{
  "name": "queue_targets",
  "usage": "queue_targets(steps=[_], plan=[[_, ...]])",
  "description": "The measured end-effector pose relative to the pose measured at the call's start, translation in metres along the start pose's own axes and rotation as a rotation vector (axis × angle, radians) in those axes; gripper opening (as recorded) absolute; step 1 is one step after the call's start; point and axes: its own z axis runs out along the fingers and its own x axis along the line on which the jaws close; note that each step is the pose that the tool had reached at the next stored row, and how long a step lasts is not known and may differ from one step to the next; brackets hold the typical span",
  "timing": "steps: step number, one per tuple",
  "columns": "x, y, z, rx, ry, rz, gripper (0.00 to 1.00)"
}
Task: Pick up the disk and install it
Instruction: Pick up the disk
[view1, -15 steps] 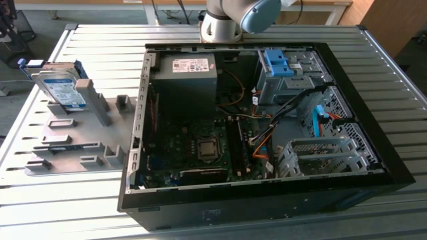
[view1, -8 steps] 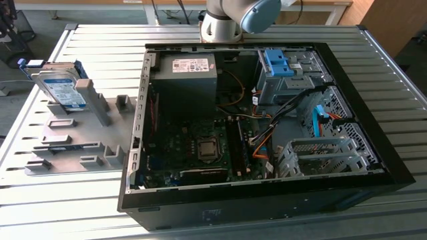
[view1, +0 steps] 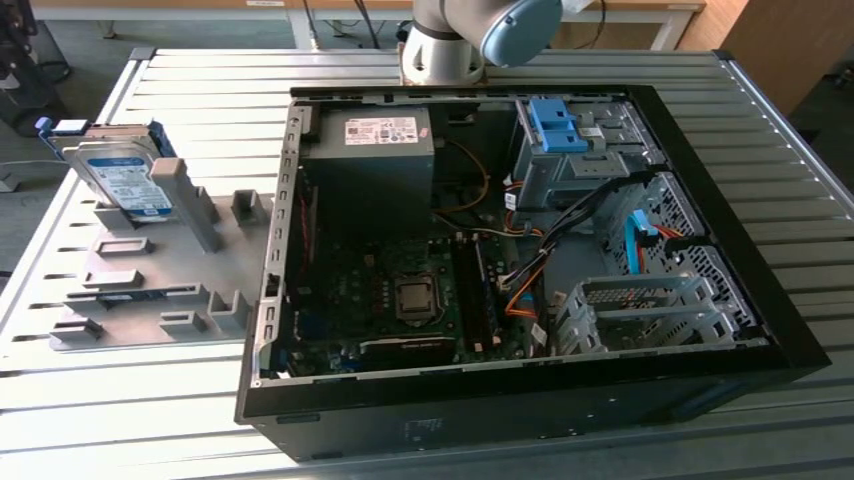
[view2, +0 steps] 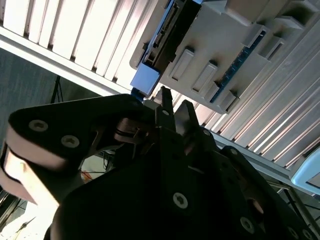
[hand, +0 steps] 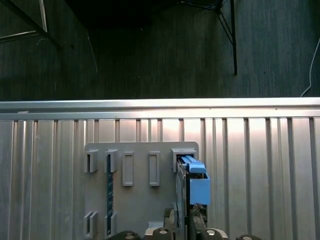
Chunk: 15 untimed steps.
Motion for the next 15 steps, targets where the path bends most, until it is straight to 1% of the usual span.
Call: queue_targets(steps=[1,2,3,4,6,9,13,15], plan=[[0.0,0.0,0.0,0.0005,0.0001,0.0,0.29],[0.0,0.0001,0.0,0.0017,0.0002,0.0,0.29],[0.0,0.0002,0.0001,0.0035,0.0003,0.0,0.35],[0.0,0.0002,0.0003,0.0059,0.0005,0.0,0.35],[0.0,0.0002,0.0009,0.0105,0.0032,0.0,0.35],[0.0,0.0005,0.0032,0.0175,0.0121,0.0,0.35],[-0.0005,0.0014,0.0084,0.0222,0.0211,0.0,0.35],[-0.0019,0.002,0.0111,0.0247,0.0247,0.0,0.35]])
